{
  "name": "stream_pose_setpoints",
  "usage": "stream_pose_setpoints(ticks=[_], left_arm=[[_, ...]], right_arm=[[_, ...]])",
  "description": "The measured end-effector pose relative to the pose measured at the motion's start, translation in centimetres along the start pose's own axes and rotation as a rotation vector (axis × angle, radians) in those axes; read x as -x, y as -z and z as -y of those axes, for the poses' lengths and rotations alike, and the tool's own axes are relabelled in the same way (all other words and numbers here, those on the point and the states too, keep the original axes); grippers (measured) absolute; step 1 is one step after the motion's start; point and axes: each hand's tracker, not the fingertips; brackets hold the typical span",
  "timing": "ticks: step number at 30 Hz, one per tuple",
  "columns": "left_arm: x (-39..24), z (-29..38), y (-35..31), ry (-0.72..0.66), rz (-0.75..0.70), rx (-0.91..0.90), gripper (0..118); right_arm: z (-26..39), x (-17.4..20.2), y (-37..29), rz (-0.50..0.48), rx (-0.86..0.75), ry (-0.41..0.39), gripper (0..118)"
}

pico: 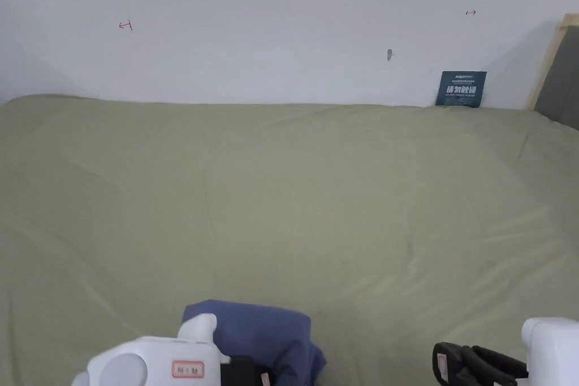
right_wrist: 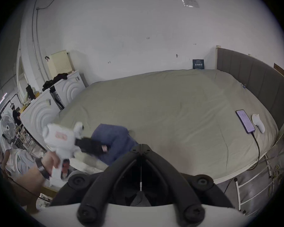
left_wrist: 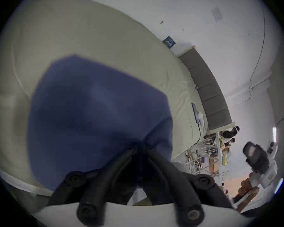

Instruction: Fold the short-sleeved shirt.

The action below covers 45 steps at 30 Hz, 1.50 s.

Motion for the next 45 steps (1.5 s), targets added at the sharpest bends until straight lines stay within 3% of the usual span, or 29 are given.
stream_pose_setpoints(ticks=[3, 7, 9, 11, 14, 19, 23, 25, 27, 29, 30, 32, 35, 38, 41, 43, 45], left_arm=[[-1.6, 2.8, 2.0, 0.017, -0.021, -0.031, 6], [-2.4, 3.8, 4.3, -0.009, 0.02, -0.034, 6], [-2.5, 3.7, 4.5, -0.088, 0.036, -0.027, 6], [-3.3, 3.2, 3.2, -0.118, 0.08, -0.055, 6], [-4.5, 1.2, -1.3, -0.04, 0.165, -0.14, 6], [-2.4, -2.7, -10.6, 0.071, 0.039, -0.323, 6], [1.1, -4.1, -14.6, 0.049, -0.139, -0.336, 6], [3.0, -4.7, -15.4, 0.024, -0.164, -0.335, 6], [4.6, -4.8, -15.4, -0.019, -0.147, -0.314, 6], [5.4, -4.5, -14.7, -0.021, -0.139, -0.257, 6], [6.0, -4.2, -14.0, -0.026, -0.139, -0.233, 6], [7.5, -4.0, -12.6, -0.043, -0.102, -0.176, 6], [8.9, -3.5, -10.4, -0.098, -0.007, -0.115, 6], [9.7, -3.5, -9.4, -0.1, -0.012, -0.107, 6], [10.2, -3.5, -9.0, -0.095, -0.005, -0.115, 30], [10.7, -3.8, -8.5, -0.086, 0.036, -0.111, 35], [10.9, -3.8, -7.4, -0.099, 0.109, -0.087, 80]], right_arm=[[-0.6, -0.6, -0.2, -0.031, -0.021, 0.054, 2], [-1.1, -0.4, 0.0, -0.027, -0.027, 0.026, 2], [-1.2, -0.2, 0.8, -0.047, -0.002, 0.023, 2], [-1.2, -0.1, 1.5, -0.066, 0.009, 0.021, 2], [-1.3, -0.1, 3.5, -0.132, 0.027, 0.029, 2], [-0.7, -0.5, 10.8, -0.568, 0.102, 0.169, 2], [0.9, 1.4, 18.3, -0.812, 0.217, 0.212, 1], [2.4, 2.5, 22.7, -0.925, 0.328, 0.308, 1], [4.3, 2.8, 26.4, -0.946, 0.421, 0.404, 1], [6.0, 2.0, 28.6, -0.829, 0.461, 0.448, 1], [7.0, 1.1, 29.6, -0.828, 0.509, 0.484, 1], [8.1, -0.8, 30.1, -0.745, 0.551, 0.477, 1], [8.2, -3.7, 28.8, -0.8, 0.507, 0.546, 1], [8.1, -5.8, 27.8, -0.718, 0.476, 0.537, 1], [9.0, -7.0, 27.8, -0.699, 0.473, 0.57, 1], [9.1, -6.9, 27.6, -0.704, 0.471, 0.564, 1], [9.0, -6.6, 27.7, -0.701, 0.464, 0.551, 1]])
